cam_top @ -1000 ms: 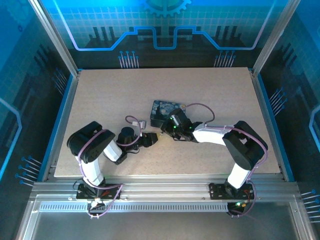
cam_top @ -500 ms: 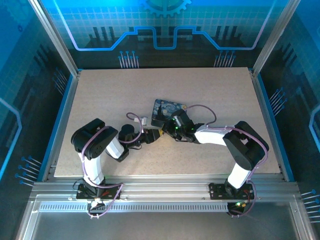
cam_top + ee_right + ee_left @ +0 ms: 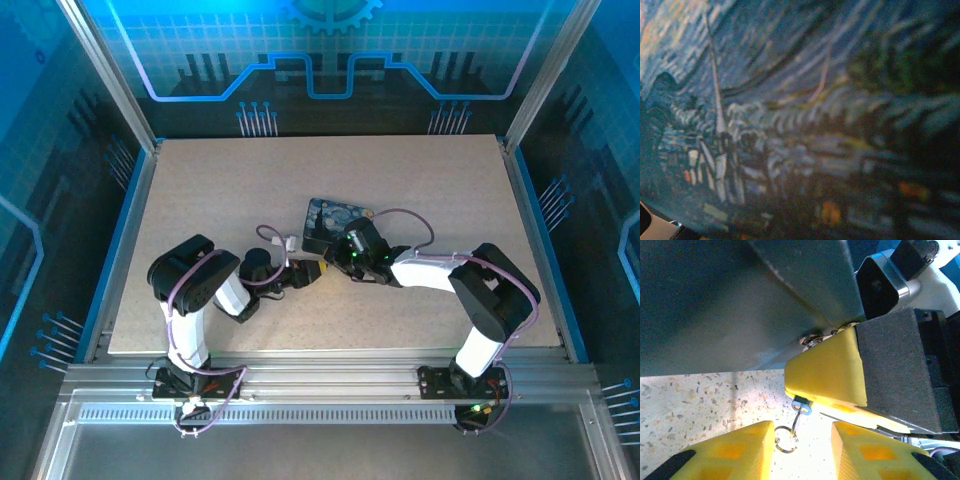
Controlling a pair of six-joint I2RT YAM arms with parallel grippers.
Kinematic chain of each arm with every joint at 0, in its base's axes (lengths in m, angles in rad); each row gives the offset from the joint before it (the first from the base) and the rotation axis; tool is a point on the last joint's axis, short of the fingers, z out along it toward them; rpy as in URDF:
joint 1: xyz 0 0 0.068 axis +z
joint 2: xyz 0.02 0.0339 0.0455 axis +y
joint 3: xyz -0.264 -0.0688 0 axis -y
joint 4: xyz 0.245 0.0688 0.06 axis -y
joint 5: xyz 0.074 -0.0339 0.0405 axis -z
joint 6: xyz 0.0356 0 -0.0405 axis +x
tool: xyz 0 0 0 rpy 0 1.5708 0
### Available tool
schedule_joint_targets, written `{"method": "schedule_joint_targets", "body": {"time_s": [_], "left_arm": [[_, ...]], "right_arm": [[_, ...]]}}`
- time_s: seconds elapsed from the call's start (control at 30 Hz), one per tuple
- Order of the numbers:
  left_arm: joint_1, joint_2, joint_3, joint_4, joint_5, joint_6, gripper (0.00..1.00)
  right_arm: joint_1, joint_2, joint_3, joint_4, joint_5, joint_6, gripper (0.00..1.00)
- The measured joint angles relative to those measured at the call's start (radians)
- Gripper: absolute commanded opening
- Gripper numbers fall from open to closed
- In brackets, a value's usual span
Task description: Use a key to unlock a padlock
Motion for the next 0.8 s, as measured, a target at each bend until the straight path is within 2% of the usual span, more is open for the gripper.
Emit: {"method": "schedule_joint_targets", "body": {"time_s": [0.6,0.8], "left_arm": [[-0.014,0.039,0.019,0.007,0.005,0.000,0.27],[-0.016,0.043,0.026,0.007,0.005,0.002,0.09]], "right_arm": [[-0.001,-0.002,0.000,0.001,-0.008,0.011,0.00],[-0.001,-0.002,0.000,0.003,-0.015,0.016,0.00]]}}
